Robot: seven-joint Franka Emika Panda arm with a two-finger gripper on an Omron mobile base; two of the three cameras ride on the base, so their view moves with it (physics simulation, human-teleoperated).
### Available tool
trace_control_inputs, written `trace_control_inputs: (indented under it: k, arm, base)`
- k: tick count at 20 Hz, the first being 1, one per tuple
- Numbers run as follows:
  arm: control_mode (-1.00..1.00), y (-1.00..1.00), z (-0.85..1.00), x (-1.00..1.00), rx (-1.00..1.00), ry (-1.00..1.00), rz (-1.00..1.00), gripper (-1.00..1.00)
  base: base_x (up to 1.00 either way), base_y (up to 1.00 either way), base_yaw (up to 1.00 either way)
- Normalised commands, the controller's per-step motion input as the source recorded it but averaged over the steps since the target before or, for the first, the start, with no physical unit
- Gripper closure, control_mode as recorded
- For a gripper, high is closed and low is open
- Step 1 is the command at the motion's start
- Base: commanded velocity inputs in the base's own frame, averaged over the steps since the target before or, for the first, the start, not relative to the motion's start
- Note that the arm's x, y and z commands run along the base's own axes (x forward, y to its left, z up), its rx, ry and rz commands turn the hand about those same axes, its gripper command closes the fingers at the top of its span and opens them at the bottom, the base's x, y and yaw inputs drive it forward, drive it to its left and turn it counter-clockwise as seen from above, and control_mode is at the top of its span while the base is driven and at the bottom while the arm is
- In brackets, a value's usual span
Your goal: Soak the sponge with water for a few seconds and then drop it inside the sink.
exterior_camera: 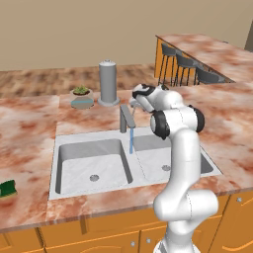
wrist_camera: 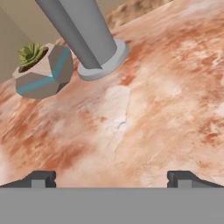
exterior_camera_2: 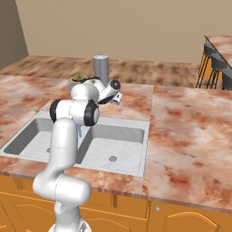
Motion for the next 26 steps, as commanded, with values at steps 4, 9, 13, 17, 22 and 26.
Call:
trace_control_inputs:
  k: [4, 9, 13, 17, 22, 26]
  arm:
    - [-1.00, -0.34, -0.83, -0.16, 0.00, 0.02, -0.01, -1.00]
    - [-1.00, -0.26, -0.64, -0.20, -0.01, 0.00, -0.01, -1.00]
    - [-1.00, -0.06, 0.00, -0.05, 0.00, 0.00, 0.00, -1.00]
    - [-1.00, -0.06, 0.17, -0.10, 0.00, 0.00, 0.00, -1.00]
    - [-1.00, -0.03, 0.43, -0.16, 0.02, 0.00, 0.00, -1.00]
    - [-1.00, 0.00, 0.39, -0.06, 0.01, 0.00, 0.00, -1.00]
  base:
    - [0.00, 0.00, 0.00]
    - [0.00, 0.00, 0.00]
    - [0.00, 0.00, 0.00]
    - [0.00, 0.00, 0.00]
    - [0.00, 0.00, 0.00]
    - [0.00, 0.00, 0.00]
